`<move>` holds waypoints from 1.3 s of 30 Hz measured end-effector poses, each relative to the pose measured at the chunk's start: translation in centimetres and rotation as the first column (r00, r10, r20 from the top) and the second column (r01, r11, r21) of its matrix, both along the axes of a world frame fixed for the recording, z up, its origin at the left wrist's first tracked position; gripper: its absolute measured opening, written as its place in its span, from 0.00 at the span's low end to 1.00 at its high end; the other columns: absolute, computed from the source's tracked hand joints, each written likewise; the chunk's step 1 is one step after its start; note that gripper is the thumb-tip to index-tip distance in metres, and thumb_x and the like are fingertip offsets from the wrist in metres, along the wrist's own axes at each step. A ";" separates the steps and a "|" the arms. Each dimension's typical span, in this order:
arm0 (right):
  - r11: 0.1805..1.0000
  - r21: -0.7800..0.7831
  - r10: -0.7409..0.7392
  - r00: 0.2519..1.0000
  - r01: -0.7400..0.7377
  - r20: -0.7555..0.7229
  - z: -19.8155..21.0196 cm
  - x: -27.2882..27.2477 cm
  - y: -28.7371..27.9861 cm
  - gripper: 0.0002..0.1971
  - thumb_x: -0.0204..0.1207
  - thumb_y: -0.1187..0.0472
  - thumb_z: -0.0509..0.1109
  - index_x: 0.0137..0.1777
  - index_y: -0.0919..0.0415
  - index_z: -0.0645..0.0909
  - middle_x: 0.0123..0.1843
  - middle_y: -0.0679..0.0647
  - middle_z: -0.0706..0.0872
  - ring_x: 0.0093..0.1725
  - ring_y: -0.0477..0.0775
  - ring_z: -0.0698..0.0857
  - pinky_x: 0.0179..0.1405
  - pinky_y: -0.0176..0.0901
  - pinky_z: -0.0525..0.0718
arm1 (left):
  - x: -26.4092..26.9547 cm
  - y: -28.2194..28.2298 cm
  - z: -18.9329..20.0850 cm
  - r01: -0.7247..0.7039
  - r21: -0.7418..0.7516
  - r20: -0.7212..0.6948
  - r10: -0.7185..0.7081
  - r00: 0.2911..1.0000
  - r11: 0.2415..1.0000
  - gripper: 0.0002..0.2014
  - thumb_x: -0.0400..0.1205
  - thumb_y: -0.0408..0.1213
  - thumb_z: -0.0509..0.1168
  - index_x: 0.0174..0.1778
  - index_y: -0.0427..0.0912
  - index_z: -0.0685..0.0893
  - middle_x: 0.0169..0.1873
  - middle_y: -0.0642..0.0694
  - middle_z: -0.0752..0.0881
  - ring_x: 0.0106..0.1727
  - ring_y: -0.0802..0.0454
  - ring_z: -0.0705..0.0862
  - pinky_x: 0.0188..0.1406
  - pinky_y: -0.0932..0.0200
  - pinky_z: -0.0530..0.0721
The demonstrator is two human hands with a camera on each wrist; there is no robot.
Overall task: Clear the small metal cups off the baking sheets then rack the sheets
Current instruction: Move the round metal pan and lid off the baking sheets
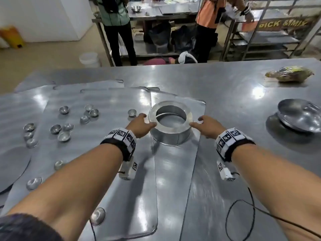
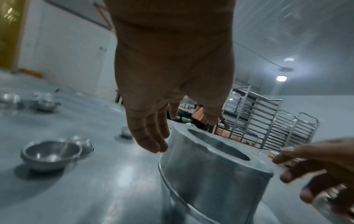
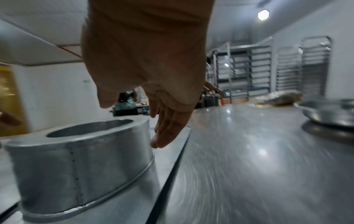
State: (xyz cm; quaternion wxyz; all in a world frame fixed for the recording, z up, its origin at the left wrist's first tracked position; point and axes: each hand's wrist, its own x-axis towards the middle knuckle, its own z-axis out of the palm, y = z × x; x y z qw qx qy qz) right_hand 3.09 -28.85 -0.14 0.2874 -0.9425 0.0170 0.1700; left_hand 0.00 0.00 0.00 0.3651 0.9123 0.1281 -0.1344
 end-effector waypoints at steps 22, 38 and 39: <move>0.658 0.706 -0.292 0.953 0.262 -0.081 -1.7 0.2 1.0 0.16 0.83 0.58 0.61 0.67 0.42 0.76 0.39 0.42 0.90 0.47 0.52 0.89 0.49 0.50 0.83 | 0.4 0.3 -1.0 -0.026 -0.513 0.166 0.129 0.978 0.858 0.22 0.82 0.51 0.72 0.70 0.53 0.76 0.61 0.54 0.86 0.64 0.53 0.85 0.49 0.54 0.84; 0.643 0.706 -0.359 0.931 0.296 -0.064 -1.5 -9.1 0.8 0.39 0.68 0.17 0.56 0.52 0.55 0.77 0.44 0.52 0.81 0.42 0.51 0.80 0.44 0.50 0.81 | -8.8 -1.3 -2.5 -0.211 -0.612 0.050 0.304 0.951 0.762 0.50 0.63 0.89 0.48 0.54 0.44 0.78 0.54 0.41 0.89 0.60 0.45 0.86 0.70 0.39 0.79; 0.640 0.706 -0.359 0.931 0.303 -0.075 -1.5 -9.4 0.7 0.41 0.65 0.16 0.57 0.52 0.55 0.78 0.42 0.51 0.80 0.40 0.51 0.79 0.40 0.47 0.80 | -9.1 -1.2 -2.6 -0.215 -0.616 0.047 0.308 0.950 0.757 0.50 0.63 0.89 0.48 0.48 0.42 0.78 0.46 0.40 0.88 0.54 0.44 0.86 0.68 0.39 0.81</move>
